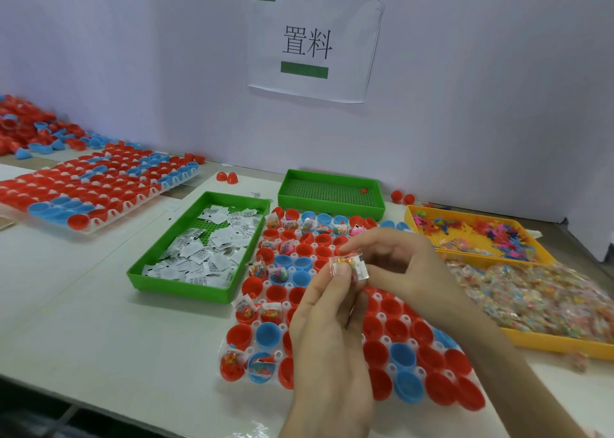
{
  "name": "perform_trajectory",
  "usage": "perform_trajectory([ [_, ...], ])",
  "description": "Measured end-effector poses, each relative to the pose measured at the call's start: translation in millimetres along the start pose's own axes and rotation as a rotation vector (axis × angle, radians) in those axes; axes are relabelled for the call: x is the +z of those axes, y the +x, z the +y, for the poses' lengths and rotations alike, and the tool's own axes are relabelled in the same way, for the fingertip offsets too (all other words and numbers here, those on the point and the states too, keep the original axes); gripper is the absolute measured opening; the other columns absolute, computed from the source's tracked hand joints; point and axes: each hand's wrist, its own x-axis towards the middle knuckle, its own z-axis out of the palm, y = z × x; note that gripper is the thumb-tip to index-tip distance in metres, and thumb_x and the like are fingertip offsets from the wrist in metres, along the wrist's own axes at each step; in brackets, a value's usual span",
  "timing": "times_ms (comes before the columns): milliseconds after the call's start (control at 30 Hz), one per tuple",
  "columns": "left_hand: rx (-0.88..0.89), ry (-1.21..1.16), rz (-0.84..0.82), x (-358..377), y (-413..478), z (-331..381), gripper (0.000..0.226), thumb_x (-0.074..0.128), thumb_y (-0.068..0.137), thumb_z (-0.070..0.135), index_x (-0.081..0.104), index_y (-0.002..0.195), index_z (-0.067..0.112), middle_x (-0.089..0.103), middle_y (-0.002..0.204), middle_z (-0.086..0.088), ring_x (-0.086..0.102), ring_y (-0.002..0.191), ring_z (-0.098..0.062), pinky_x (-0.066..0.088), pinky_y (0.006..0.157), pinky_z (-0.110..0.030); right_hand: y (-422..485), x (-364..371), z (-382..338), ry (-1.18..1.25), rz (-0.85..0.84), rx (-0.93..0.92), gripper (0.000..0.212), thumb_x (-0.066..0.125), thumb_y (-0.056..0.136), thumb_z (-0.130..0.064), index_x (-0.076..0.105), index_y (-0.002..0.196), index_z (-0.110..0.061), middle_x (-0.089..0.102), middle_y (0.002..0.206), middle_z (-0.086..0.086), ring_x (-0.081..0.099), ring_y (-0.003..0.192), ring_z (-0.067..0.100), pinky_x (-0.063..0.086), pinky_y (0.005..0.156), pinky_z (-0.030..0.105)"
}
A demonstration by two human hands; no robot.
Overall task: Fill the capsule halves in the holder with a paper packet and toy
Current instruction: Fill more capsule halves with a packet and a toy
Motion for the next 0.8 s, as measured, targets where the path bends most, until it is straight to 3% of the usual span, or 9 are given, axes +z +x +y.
perform_trajectory([
  [200, 0.031, 0.049, 0.027, -2.5, 0.1, -1.7, 0.049, 0.077, 0.067, 0.017, 0.069, 0.113, 0.005, 0.077, 0.086, -0.007, 0.072, 0.071, -0.01, 0.057, 0.061, -0.018, -4.6, -8.9, 1.8, 0.036, -0.081, 0.012, 0.03, 0.071, 0.087, 0.002, 0.072, 0.108, -0.019, 0.072, 0.088, 0.014, 0.068, 0.08, 0.021, 0.056, 0.077, 0.028],
  [333, 0.016, 0.081, -0.035, -2.2, 0.6, -7.1, 0.055, 0.08, 0.066, 0.016, 0.067, 0.119, 0.005, 0.069, 0.083, -0.009, 0.066, 0.067, -0.011, 0.056, 0.063, -0.018, -5.8, -16.0, 1.7, 0.191, -0.166, 0.054, 0.047, 0.063, 0.083, 0.001, 0.06, 0.124, -0.021, 0.058, 0.077, 0.009, 0.063, 0.071, 0.016, 0.052, 0.07, 0.023],
  [433, -0.023, 0.135, -0.12, -3.1, -1.5, -9.9, 0.05, 0.082, 0.064, 0.017, 0.073, 0.113, 0.007, 0.066, 0.085, -0.012, 0.065, 0.068, -0.011, 0.056, 0.066, -0.019, -6.1, -22.9, 1.0, 0.304, -0.21, 0.068, 0.055, 0.058, 0.073, 0.001, 0.056, 0.126, -0.014, 0.046, 0.072, 0.014, 0.055, 0.064, 0.017, 0.05, 0.065, 0.025],
  [633, -0.084, 0.201, -0.158, -4.7, -1.8, -14.1, 0.051, 0.081, 0.067, 0.017, 0.072, 0.116, 0.006, 0.074, 0.091, -0.009, 0.07, 0.075, -0.01, 0.055, 0.068, -0.017, -9.9, -29.8, 1.4, 0.207, -0.186, 0.021, 0.048, 0.063, 0.075, 0.001, 0.054, 0.119, -0.015, 0.035, 0.062, 0.01, 0.031, 0.056, 0.023, 0.037, 0.054, 0.027],
  [800, -0.102, 0.256, -0.218, -7.5, 1.4, -12.1, 0.028, 0.078, 0.073, 0.015, 0.078, 0.099, 0.006, 0.074, 0.089, -0.008, 0.069, 0.075, -0.009, 0.055, 0.071, -0.018, -11.2, -34.8, -2.1, 0.26, -0.291, 0.057, 0.043, 0.062, 0.076, -0.005, 0.054, 0.117, -0.015, 0.029, 0.062, 0.011, 0.032, 0.056, 0.016, 0.037, 0.056, 0.025],
])
